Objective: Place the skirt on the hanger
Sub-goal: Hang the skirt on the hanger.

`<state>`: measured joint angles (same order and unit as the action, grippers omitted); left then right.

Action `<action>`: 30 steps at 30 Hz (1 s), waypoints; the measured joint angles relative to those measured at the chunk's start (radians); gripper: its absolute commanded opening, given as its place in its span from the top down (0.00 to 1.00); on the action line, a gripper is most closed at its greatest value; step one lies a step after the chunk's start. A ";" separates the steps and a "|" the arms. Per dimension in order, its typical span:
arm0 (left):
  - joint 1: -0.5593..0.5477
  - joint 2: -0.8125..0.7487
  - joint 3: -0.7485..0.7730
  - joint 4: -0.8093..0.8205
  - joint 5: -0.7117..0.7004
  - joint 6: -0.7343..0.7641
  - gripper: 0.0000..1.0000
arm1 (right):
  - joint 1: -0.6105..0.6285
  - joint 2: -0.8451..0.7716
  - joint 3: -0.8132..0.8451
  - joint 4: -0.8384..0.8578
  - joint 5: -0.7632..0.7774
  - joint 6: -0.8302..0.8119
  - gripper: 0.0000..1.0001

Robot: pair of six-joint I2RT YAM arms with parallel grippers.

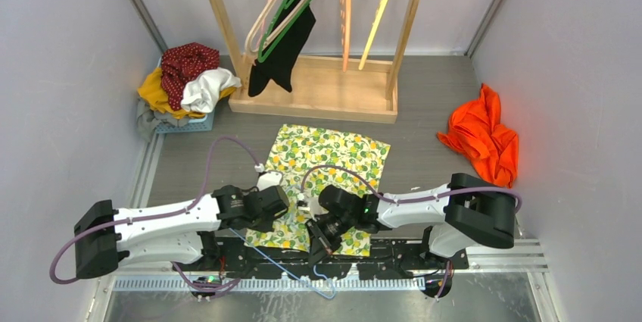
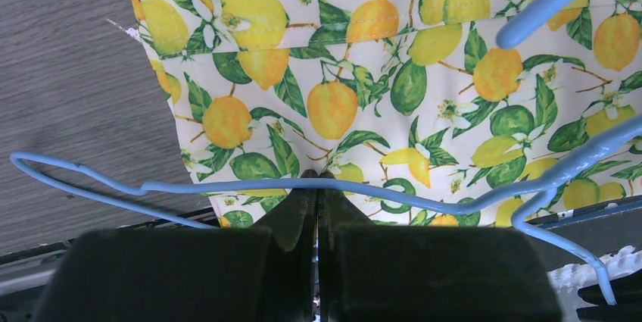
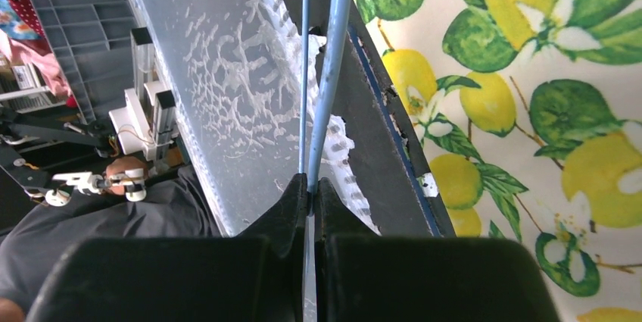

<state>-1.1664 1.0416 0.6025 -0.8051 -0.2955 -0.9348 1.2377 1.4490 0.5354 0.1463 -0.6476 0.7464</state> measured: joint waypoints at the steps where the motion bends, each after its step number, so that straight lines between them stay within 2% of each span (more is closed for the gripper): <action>1: 0.000 -0.003 0.000 -0.002 0.000 0.000 1.00 | 0.000 0.000 0.000 0.000 -0.002 -0.003 0.99; 10: 0.000 -0.016 0.002 -0.019 0.000 0.008 1.00 | 0.005 0.000 0.007 -0.010 -0.003 -0.014 0.99; 22: 0.056 0.086 0.082 -0.046 0.009 0.120 1.00 | 0.006 0.022 0.053 -0.043 0.029 -0.015 0.99; 30: 0.087 0.090 0.092 -0.049 0.023 0.171 1.00 | 0.006 0.047 0.063 -0.044 0.036 -0.016 0.99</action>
<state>-1.0798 1.1320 0.6941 -0.8543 -0.2722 -0.7643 1.2434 1.4956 0.5983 0.1024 -0.6113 0.7307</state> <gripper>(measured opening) 0.004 0.060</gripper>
